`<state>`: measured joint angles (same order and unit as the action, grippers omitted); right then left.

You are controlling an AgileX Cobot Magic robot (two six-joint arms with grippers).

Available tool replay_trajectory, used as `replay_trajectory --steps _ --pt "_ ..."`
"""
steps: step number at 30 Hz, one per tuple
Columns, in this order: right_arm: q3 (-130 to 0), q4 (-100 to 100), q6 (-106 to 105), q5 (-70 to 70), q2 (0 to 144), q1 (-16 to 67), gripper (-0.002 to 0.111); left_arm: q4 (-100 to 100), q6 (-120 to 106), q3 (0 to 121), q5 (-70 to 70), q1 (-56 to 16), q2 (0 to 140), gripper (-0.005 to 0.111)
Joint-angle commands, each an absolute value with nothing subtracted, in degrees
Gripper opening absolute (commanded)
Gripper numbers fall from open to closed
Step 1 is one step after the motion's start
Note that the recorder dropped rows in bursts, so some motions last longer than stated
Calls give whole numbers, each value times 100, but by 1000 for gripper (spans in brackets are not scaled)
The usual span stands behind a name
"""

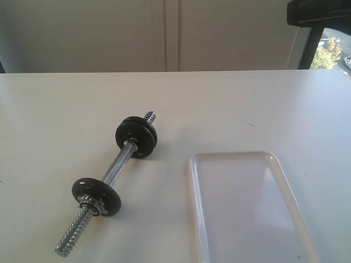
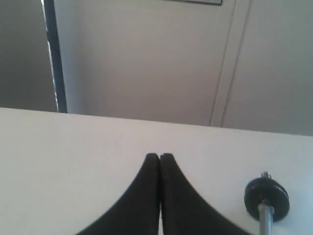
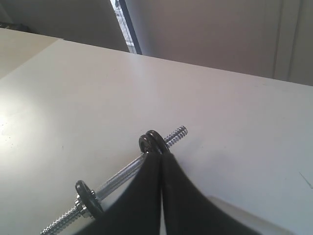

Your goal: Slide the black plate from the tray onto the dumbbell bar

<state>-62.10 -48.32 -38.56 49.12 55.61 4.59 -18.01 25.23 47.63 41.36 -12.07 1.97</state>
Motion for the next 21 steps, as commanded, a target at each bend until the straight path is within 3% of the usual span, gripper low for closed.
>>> replay_trajectory --steps 1,11,21 --pt "-6157 -4793 -3748 4921 5541 404 0 -1846 2490 4179 2937 -935 0 0" --pt "-6157 -4793 -3725 4921 5541 404 0 -1694 2576 3118 1620 -871 0 0" --pt "-6157 -4793 -3725 4921 5541 404 0 -1201 2602 2858 1463 -335 0 0"
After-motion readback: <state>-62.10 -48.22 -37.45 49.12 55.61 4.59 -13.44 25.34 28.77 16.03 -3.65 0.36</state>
